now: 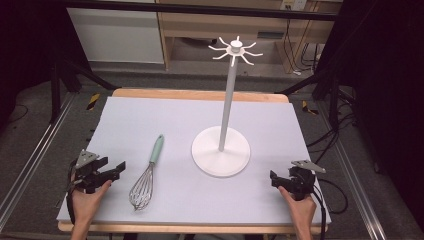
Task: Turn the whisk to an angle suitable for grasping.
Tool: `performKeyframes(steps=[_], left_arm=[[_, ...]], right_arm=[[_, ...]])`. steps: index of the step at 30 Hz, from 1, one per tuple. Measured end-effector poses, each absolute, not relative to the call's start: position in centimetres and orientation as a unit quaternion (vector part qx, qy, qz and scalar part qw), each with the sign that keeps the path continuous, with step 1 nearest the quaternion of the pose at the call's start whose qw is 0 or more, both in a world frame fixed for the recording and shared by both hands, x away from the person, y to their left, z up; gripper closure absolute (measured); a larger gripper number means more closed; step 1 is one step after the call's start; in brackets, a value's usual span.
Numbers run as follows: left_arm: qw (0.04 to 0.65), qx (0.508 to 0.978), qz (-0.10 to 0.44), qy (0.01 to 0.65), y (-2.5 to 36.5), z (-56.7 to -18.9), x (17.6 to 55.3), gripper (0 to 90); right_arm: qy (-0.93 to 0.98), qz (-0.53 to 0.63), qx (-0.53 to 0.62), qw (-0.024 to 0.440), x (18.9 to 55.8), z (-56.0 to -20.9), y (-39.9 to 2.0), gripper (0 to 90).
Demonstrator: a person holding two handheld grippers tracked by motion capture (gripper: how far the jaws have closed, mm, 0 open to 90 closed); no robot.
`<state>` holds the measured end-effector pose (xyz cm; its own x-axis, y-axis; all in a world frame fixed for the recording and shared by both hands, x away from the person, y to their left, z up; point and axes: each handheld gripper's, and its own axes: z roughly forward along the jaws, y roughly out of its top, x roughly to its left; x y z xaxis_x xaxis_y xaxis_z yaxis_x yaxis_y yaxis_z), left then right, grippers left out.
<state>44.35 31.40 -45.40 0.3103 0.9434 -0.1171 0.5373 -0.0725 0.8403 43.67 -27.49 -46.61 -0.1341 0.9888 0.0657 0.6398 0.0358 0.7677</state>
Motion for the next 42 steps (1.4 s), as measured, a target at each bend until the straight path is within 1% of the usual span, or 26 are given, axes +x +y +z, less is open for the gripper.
performKeyframes(steps=[5, 13, 14, 15, 18, 28, 30, 31, 36, 42], left_arm=[[0.429, 0.692, 0.236, 0.53, 31.1, -44.9, 43.9, 29.9], [0.438, 0.702, 0.224, 0.516, 30.1, -43.6, 43.6, 32.7], [0.442, 0.702, 0.215, 0.515, 29.9, -43.4, 43.5, 35.0], [0.442, 0.702, 0.215, 0.515, 29.9, -43.4, 43.5, 35.6], [0.442, 0.706, 0.213, 0.512, 29.6, -43.1, 43.4, 35.6], [0.443, 0.718, 0.212, 0.493, 28.5, -42.2, 43.2, 35.8], [0.44, 0.722, 0.211, 0.491, 28.2, -42.1, 43.3, 36.3], [0.441, 0.723, 0.209, 0.489, 28.1, -42.0, 43.4, 38.4], [0.444, 0.73, 0.199, 0.479, 27.4, -41.1, 43.8, 39.6], [0.429, 0.746, 0.201, 0.468, 26.1, -40.4, 44.4, 40.3]], right_arm=[[0.675, 0.351, 0.596, 0.258, 43.3, -46.2, -26.6, 6.1], [0.677, 0.343, 0.596, 0.262, 43.3, -46.1, -26.5, 7.3], [0.679, 0.342, 0.595, 0.262, 43.3, -46.1, -26.5, 7.5], [0.679, 0.342, 0.595, 0.262, 43.3, -46.1, -26.5, 7.5], [0.678, 0.347, 0.595, 0.256, 43.3, -46.1, -26.5, 7.6], [0.681, 0.345, 0.592, 0.259, 43.3, -46.0, -26.5, 7.9], [0.681, 0.346, 0.592, 0.256, 43.4, -46.0, -26.5, 7.7], [0.683, 0.349, 0.589, 0.252, 43.4, -46.0, -26.6, 7.8], [0.687, 0.342, 0.588, 0.256, 43.3, -46.0, -26.5, 8.2], [0.682, 0.343, 0.593, 0.256, 43.2, -45.9, -26.6, 8.3]])
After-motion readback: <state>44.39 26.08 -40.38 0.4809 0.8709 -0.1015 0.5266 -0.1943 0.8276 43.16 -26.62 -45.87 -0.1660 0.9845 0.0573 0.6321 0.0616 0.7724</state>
